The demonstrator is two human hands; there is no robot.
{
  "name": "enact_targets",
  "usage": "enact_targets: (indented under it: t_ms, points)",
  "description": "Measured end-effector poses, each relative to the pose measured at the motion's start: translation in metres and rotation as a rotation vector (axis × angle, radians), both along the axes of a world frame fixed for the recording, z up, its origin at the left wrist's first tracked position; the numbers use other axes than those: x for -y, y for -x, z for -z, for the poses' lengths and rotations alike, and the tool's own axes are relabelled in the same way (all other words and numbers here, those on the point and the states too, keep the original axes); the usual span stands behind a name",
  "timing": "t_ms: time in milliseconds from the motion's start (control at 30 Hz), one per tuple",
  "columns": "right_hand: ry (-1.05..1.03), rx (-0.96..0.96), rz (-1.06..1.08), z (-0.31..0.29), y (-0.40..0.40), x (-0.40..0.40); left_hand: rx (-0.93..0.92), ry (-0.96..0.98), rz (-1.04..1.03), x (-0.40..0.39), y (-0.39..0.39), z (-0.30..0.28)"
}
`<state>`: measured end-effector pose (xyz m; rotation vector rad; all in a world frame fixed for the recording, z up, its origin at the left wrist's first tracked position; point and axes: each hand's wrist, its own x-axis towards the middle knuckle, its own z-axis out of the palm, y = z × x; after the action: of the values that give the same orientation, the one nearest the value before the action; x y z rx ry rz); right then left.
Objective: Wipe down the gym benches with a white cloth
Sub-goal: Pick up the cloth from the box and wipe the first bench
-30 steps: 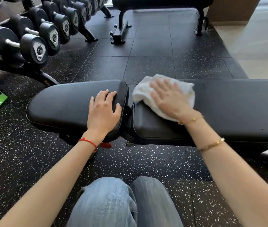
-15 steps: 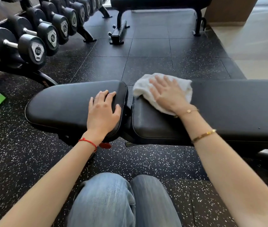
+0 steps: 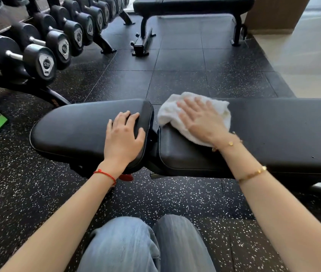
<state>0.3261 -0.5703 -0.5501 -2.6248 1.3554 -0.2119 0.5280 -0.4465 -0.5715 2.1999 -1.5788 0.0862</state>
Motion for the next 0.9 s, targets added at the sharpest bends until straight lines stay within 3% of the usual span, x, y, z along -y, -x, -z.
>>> enact_targets:
  t_ms: [167, 300, 433, 567, 700, 900]
  points:
    - [0.002, 0.112, -0.223, 0.011, 0.042, -0.075, 0.001, -0.002, 0.001, 0.0, -0.001, -0.002]
    - [-0.018, 0.075, -0.041, 0.007, 0.077, -0.03, 0.002, -0.001, 0.004, 0.0, 0.0, -0.001]
    - [-0.015, -0.033, 0.094, -0.004, 0.031, 0.03, 0.014, -0.002, -0.006, 0.001, 0.003, -0.001]
    - [-0.007, 0.019, -0.104, 0.002, -0.007, -0.003, 0.017, 0.003, -0.011, 0.001, 0.003, -0.003]
    - [-0.004, 0.118, -0.224, 0.013, 0.041, -0.052, 0.016, 0.001, -0.006, -0.001, 0.001, -0.003]
    - [-0.015, 0.01, 0.063, 0.001, 0.061, 0.026, 0.008, 0.005, -0.018, 0.001, 0.006, -0.004]
